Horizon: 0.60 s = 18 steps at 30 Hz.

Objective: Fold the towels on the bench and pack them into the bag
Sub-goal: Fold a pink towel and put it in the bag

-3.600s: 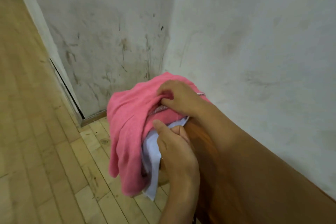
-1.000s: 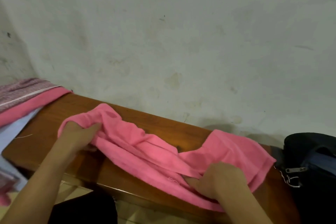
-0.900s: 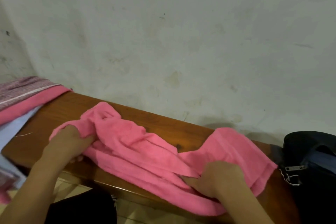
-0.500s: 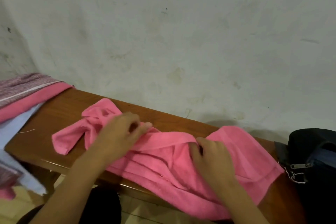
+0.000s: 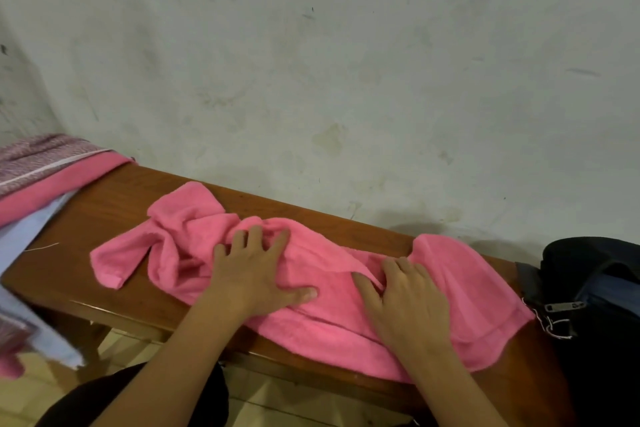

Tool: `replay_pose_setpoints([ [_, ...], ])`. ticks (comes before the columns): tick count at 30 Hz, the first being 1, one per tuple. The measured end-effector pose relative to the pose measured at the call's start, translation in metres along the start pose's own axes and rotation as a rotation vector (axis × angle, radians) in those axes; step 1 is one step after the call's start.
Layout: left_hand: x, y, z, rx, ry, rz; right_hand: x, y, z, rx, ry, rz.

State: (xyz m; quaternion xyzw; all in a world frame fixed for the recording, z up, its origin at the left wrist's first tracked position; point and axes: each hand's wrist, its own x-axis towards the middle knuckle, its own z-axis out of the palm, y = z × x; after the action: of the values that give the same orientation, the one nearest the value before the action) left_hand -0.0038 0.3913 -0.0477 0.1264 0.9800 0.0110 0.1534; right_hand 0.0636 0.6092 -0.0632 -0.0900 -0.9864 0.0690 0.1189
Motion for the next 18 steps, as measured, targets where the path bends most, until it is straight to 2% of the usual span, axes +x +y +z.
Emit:
replay_pose_setpoints([
  [3, 0.005, -0.007, 0.001, 0.005, 0.009, -0.012, 0.000, 0.001, 0.001, -0.072, -0.056, 0.057],
  [8, 0.009, -0.012, 0.001, -0.012, -0.073, 0.010, -0.001, 0.000, -0.003, -0.157, -0.143, 0.070],
  [11, 0.010, -0.014, 0.001, -0.021, -0.049, 0.047, -0.002, 0.002, -0.002, -0.145, -0.134, 0.060],
  [15, -0.005, -0.014, -0.001, 0.051, 0.073, 0.137, -0.004, 0.001, -0.004, -0.150, -0.118, 0.020],
  [17, -0.009, -0.015, -0.006, -0.004, 0.196, 0.136, -0.004, 0.003, -0.008, -0.145, -0.133, 0.008],
  [18, -0.009, -0.015, -0.007, -0.024, 0.283, 0.132, -0.003, 0.006, -0.008, -0.105, -0.087, 0.003],
])
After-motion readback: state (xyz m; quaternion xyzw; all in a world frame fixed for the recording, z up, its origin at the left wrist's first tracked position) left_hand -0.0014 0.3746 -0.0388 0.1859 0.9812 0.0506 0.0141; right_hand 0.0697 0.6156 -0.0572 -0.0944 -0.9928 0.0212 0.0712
